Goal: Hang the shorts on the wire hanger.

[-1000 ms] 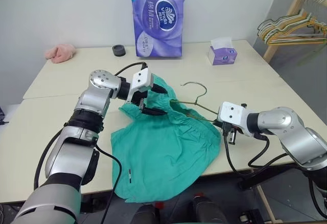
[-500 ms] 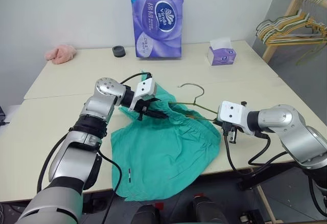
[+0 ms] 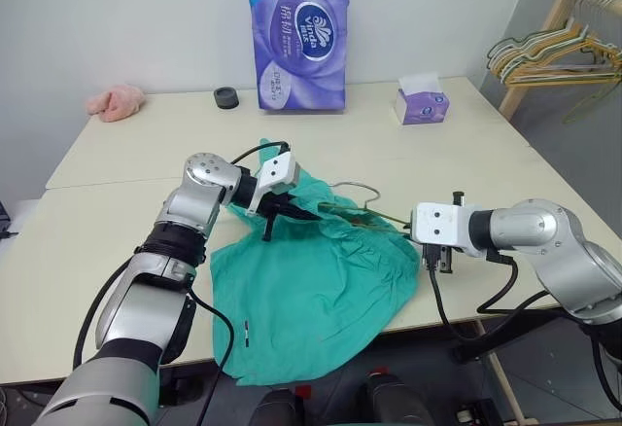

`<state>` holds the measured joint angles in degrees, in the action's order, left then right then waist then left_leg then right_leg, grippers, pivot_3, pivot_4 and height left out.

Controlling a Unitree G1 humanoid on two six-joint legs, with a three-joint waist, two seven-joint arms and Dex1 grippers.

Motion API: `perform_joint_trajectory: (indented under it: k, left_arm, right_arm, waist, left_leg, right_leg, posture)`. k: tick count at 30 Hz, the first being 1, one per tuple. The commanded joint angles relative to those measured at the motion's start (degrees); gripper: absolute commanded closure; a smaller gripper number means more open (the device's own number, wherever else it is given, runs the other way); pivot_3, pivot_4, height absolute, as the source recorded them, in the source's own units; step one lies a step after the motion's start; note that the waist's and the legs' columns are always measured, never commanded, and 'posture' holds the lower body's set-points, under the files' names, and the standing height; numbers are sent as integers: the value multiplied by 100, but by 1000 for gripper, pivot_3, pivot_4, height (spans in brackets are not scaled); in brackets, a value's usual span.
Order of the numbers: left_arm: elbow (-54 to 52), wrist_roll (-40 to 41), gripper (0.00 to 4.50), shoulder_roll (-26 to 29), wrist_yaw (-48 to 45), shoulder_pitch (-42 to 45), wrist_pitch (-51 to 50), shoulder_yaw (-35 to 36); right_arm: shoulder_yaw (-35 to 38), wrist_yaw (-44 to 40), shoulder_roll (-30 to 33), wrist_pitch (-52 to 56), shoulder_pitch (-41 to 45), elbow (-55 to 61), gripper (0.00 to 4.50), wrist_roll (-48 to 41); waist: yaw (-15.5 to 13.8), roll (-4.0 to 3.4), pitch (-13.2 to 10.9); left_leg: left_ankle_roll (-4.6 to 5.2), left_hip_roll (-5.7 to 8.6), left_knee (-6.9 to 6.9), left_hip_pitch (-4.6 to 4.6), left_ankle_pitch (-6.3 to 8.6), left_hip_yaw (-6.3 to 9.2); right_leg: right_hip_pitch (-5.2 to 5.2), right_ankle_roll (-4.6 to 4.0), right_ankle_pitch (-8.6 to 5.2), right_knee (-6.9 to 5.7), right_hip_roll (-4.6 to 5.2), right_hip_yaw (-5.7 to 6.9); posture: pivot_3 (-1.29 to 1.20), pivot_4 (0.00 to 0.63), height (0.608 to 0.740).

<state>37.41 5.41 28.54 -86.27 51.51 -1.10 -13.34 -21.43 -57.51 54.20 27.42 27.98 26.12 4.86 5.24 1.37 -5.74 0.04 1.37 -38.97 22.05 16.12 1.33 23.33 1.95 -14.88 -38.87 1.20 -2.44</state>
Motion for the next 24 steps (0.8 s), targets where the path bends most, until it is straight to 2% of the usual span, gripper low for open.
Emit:
perform_joint_trajectory:
  k: [1,4,6,8,10,12,14,17,20,24]
  left_arm:
    - [-117,-20,4500,21,53,80,60,34]
    - [-76,-51,4500,28,108,80,108,45]
    - [-51,-64,4500,32,132,77,130,53]
    - [-27,-80,4500,26,152,69,154,62]
    - [-7,-89,4500,10,205,70,170,85]
    - [8,-81,4500,-3,265,74,171,111]
    - [35,-53,4500,-35,364,86,158,162]
    - [-2,75,4500,-73,372,92,-60,243]
    - [-107,152,4500,-39,293,60,-221,253]
    - [-119,181,4500,-3,337,71,-273,265]
  right_arm:
    - [318,-303,570,-675,-170,-148,2399,174]
    - [675,-453,1008,-907,-491,-265,1363,82]
    - [1177,-434,1277,-821,-967,-364,647,-64]
    - [2122,-392,1351,-411,-1803,-464,42,-362]
    - [2998,-296,1043,154,-2441,-304,42,-786]
    - [3663,21,296,1235,-2619,112,42,-1532]
    - [4023,408,-473,2146,-2880,642,42,-2040]
    - [4093,1124,-1629,3254,-3276,1537,42,-2589]
    - [3901,1943,-2566,3975,-3189,1979,42,-2756]
    - [3635,2595,-3379,4555,-3045,2180,42,-2954]
  waist:
    - [-3,0,0]
    - [-23,1,0]
    - [-28,1,0]
    - [-45,4,0]
    - [-43,4,-1]
    - [-14,9,1]
    - [16,3,4]
    - [9,1,5]
    - [28,-9,6]
    - [37,-8,8]
  left_leg:
    - [0,0,0,0,0,-1]
    - [0,4,-2,0,0,-2]
    - [0,4,-2,0,0,-3]
    - [0,3,-2,-1,0,-3]
    - [0,2,-2,-1,0,2]
    - [0,0,-2,-5,0,1]
    - [0,-5,-3,-16,0,-3]
    - [0,-12,3,-15,0,11]
    - [0,-9,2,-14,0,4]
    - [0,-3,0,-14,0,2]
  right_leg:
    - [0,0,0,0,0,0]
    - [-2,0,0,2,0,1]
    - [-3,0,0,1,0,0]
    - [-4,0,0,1,0,-1]
    - [-8,0,-1,2,-1,-1]
    - [-10,0,0,-3,-1,-4]
    - [-13,-1,0,-11,-2,-12]
    - [-12,-2,-2,-12,-7,-3]
    - [-9,-4,-3,-14,-5,-8]
    - [-10,-3,-3,-11,-2,-9]
  posture:
    - [-155,50,740]
    - [-155,52,740]
    - [-156,56,740]
    - [-160,60,740]
    - [-165,62,740]
    - [-170,63,740]
    - [-174,64,740]
    - [-176,67,740]
    - [-177,67,740]
    - [-175,65,740]
